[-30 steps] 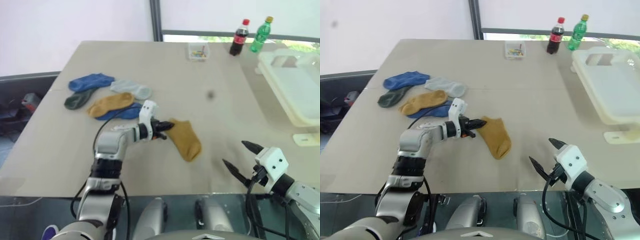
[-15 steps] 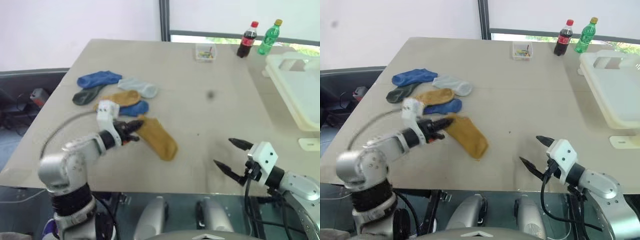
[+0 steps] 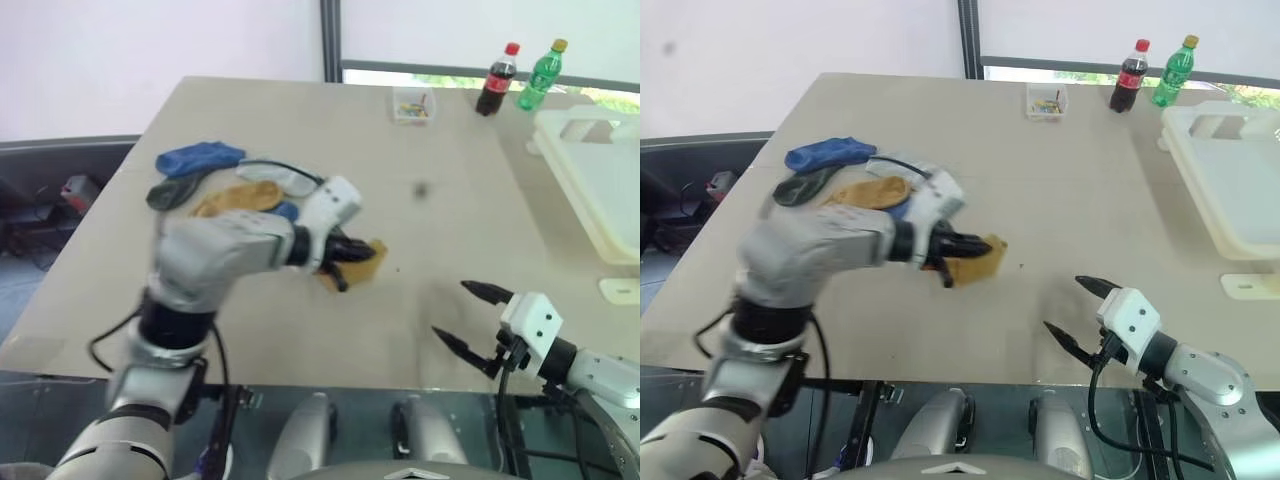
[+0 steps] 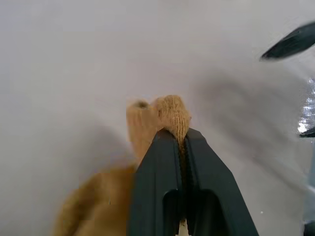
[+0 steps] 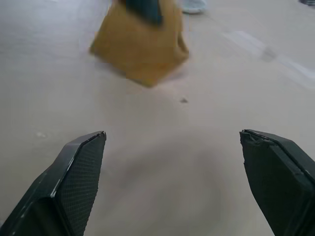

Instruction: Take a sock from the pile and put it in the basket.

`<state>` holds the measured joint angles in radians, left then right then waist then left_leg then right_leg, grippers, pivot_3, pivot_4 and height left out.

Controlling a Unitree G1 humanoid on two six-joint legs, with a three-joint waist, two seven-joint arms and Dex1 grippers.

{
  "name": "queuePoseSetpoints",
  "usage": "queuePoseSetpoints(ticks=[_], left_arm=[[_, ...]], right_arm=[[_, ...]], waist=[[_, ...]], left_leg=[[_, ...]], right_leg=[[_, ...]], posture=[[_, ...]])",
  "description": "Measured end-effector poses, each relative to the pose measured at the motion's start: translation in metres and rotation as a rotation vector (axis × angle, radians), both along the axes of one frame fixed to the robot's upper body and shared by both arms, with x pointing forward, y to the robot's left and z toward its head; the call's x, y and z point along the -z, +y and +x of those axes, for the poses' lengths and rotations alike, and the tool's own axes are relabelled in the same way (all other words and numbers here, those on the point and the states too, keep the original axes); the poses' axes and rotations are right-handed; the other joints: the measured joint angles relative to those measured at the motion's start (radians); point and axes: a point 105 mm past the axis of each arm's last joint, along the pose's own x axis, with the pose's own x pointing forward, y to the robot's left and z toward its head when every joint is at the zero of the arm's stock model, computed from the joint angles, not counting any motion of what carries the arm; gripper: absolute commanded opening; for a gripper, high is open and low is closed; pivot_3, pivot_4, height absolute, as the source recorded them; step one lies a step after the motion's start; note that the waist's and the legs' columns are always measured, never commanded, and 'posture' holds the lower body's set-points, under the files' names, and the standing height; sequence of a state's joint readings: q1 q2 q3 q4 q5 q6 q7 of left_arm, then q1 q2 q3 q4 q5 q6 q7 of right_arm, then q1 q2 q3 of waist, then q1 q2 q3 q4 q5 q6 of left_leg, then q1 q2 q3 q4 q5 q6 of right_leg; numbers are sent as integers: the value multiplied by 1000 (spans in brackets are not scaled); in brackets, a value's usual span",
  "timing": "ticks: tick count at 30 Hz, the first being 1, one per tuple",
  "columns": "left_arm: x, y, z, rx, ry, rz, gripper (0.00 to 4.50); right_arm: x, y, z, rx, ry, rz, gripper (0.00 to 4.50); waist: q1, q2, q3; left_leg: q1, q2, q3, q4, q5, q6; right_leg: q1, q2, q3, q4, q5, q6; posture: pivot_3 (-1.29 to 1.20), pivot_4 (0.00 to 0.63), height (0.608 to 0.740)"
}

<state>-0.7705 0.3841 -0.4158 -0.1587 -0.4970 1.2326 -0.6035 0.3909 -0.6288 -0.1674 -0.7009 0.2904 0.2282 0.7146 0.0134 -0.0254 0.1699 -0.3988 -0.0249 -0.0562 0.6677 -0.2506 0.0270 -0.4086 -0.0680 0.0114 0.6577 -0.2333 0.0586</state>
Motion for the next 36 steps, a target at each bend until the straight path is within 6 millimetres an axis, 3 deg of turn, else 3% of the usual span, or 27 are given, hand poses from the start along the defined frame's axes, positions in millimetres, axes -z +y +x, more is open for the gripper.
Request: queuePoseSetpoints(ticks=[2,4,10,14,17,19,23,26,31,36], left_arm=[[12,-17,0,28,21,-1,72],[22,-48,4,91,-44,21,72],[22,-94,0,174,-42,-103,72],[21,-107,-12,248,15,-163,1269],[14,-96,-12,272,-4,-189,2642],[3,-82,-9,281,-40,-222,2642],[-25,-16,9,194,-156,-280,2642],[-23,9,12,132,-197,-293,2642],[10,30,9,55,-224,-257,2642],[22,18,2,24,-189,-311,2642]], right_arm=[[-1,-6,-4,15,-1,-17,4500],[-4,-19,-11,44,10,-35,4500],[-9,-40,-27,63,54,-63,4500],[-11,-53,-42,58,107,-82,4500],[-16,-56,-44,63,109,-66,4500],[-16,-55,-44,61,126,-41,4500],[-19,-47,-28,109,159,-6,4500],[-17,-33,-10,132,168,47,4500],[3,-13,20,211,217,93,4500],[23,-16,46,334,264,90,4500]], waist=[[-2,0,0],[1,0,0],[1,0,0],[-2,1,0],[-6,2,0],[-8,3,1],[-23,7,0],[-12,7,0],[6,6,0],[8,7,1]], left_leg=[[0,0,0,0,0,0],[-1,0,1,0,0,0],[-1,1,2,0,-1,1],[-1,1,3,0,-1,2],[0,3,4,0,-1,2],[0,4,4,0,-1,2],[1,5,5,0,-1,2],[0,3,4,1,-1,2],[-2,1,2,1,-1,2],[-3,0,2,1,-1,2]], right_leg=[[-1,0,1,0,0,0],[-1,0,1,0,0,0],[-1,0,1,-1,0,0],[-1,0,2,-1,-1,1],[-1,0,2,0,-2,4],[-1,0,3,1,-2,3],[-2,1,4,1,-1,-1],[-1,-1,3,0,-1,-1],[-2,-2,2,-2,0,0],[-2,-3,1,-1,0,0]], posture=[[0,150,740],[0,150,740],[0,150,740],[0,150,740],[0,150,740],[0,150,740],[0,150,740],[0,150,740],[0,150,740],[0,150,740]])
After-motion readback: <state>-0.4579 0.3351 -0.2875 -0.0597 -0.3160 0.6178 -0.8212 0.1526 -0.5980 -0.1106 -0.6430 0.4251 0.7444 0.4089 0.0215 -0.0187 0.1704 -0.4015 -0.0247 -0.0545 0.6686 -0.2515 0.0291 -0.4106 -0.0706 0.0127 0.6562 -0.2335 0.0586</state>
